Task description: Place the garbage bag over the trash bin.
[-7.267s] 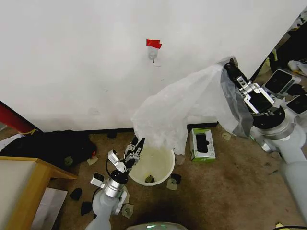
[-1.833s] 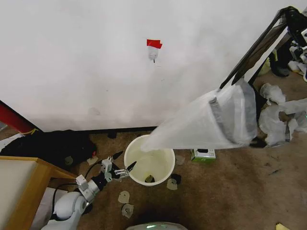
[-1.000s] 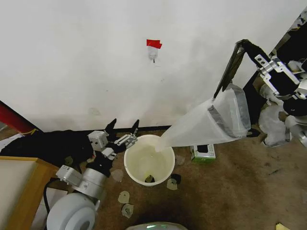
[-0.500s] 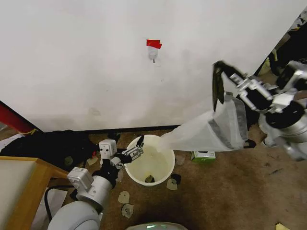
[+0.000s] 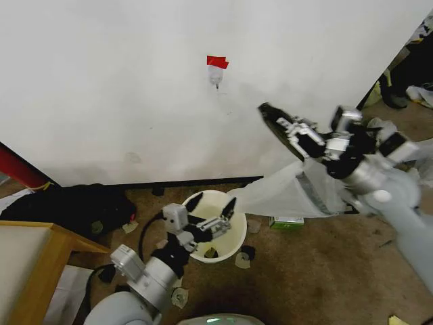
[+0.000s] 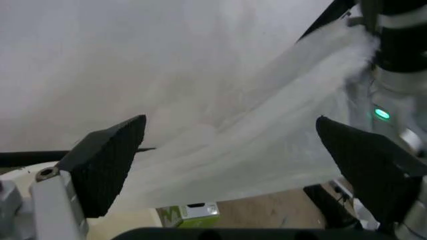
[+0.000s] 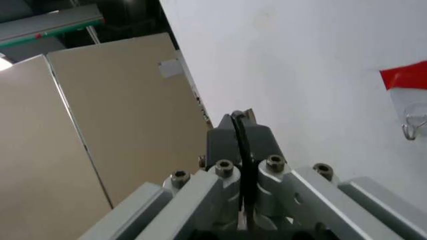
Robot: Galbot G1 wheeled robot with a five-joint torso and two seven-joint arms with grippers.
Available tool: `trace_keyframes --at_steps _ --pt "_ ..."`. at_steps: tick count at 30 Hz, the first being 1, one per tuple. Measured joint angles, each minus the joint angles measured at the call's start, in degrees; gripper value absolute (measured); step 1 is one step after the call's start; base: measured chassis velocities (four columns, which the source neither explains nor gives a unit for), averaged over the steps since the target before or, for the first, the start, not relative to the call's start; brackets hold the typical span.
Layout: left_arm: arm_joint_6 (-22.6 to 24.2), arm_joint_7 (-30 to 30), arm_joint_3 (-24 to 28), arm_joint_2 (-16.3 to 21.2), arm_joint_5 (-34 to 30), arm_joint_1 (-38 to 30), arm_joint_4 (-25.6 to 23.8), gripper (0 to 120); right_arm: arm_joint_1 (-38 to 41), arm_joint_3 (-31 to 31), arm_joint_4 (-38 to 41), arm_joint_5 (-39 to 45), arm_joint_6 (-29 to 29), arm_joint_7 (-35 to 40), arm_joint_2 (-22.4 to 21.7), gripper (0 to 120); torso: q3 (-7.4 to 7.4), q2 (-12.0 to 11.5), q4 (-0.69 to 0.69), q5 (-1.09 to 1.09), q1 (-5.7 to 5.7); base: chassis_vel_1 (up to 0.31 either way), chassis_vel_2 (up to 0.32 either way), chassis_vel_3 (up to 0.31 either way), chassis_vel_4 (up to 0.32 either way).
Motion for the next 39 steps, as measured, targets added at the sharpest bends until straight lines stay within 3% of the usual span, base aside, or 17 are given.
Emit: trace_keyframes --at_steps 6,15,22,32,39 --pt "0.85 -0.87 -1.19 0.48 4.60 -1.69 0.03 100 6.46 -7.34 -5.86 -2.61 0.36 -0.31 5.59 0 0.01 0.00 0.04 0.04 0.00 0.000 0.000 0.000 0.000" --pt "3.57 -0.78 1.91 0.32 2.96 -3.05 0.08 100 9.88 -13.15 -7.40 -3.35 0.97 -0.29 6.98 0 0.00 0.00 0.00 0.04 0.00 0.000 0.000 0.000 0.000" --pt "3.74 0.07 3.85 1.80 2.12 -4.37 0.10 100 10.09 -15.60 -8.45 -5.71 1.71 0.47 8.68 0 0.00 0.00 0.01 0.04 0.00 0.000 0.000 0.000 0.000" --pt "3.47 4.33 4.72 1.09 3.58 -7.37 0.19 100 10.03 -17.07 -8.02 -7.02 2.36 1.85 9.63 0 0.00 0.00 0.02 0.04 -0.01 0.000 0.000 0.000 0.000" --pt "3.79 6.23 6.10 -0.26 4.16 -10.35 3.24 100 10.30 -17.40 -7.73 -7.41 2.41 2.14 10.09 0 0.00 0.00 0.02 0.04 -0.01 0.000 0.000 0.000 0.000"
